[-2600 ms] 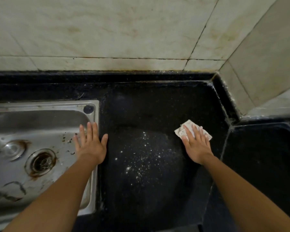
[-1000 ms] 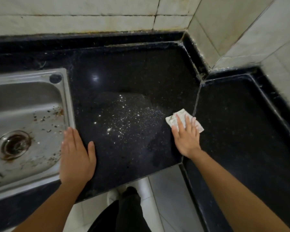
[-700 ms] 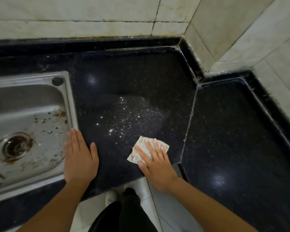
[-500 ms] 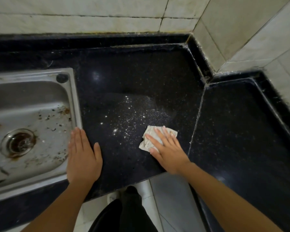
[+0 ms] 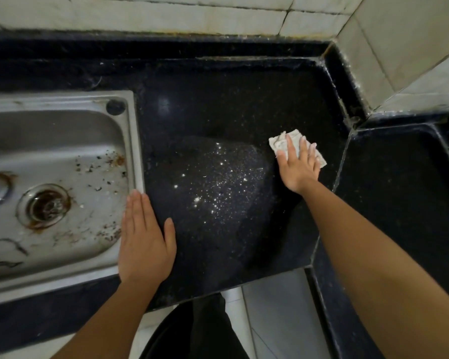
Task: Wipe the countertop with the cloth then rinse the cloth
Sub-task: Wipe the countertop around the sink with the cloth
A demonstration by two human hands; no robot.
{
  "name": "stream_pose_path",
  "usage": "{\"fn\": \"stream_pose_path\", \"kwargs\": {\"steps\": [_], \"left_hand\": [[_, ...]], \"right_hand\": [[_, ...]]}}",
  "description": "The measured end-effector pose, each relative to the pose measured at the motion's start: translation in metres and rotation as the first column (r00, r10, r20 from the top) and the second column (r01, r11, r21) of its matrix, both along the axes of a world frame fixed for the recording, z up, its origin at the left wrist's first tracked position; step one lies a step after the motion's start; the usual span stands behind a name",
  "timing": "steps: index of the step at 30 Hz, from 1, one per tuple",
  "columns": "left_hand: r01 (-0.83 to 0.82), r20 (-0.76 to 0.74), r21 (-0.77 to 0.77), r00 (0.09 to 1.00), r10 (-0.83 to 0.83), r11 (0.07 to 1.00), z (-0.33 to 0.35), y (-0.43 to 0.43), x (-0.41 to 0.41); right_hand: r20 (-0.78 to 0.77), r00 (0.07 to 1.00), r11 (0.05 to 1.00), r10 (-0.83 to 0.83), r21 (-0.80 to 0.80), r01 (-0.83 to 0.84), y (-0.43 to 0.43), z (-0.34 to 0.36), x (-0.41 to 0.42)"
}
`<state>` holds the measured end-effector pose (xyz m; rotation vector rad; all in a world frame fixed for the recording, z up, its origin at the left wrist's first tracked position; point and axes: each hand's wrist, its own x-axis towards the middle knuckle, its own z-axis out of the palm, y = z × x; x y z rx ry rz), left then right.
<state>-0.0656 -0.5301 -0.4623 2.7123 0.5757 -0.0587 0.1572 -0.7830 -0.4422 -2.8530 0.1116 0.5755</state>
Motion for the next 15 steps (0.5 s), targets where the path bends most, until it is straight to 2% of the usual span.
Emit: {"fn": "stream_pose_path", "kwargs": {"steps": [4, 11, 15], "left_hand": [[0.001, -0.006, -0.007, 1.0, -0.001, 1.0, 0.002, 0.0, 0.0], [-0.007, -0.016, -0.036, 1.0, 0.007, 0.999, 0.004, 0.001, 0.0], [-0.007, -0.016, -0.041, 1.0, 0.006, 0.999, 0.003, 0.001, 0.0]], "right_hand": [[-0.01, 1.0, 1.0, 0.013, 0.018, -0.013, 0.011, 0.0, -0.021], [-0.035, 0.965, 0.965, 0.261, 0.046, -0.26, 0.025, 0.003, -0.128], [-0.071, 0.866, 0.869, 0.495, 0.042, -0.493, 0.012, 0.007, -0.184]]}}
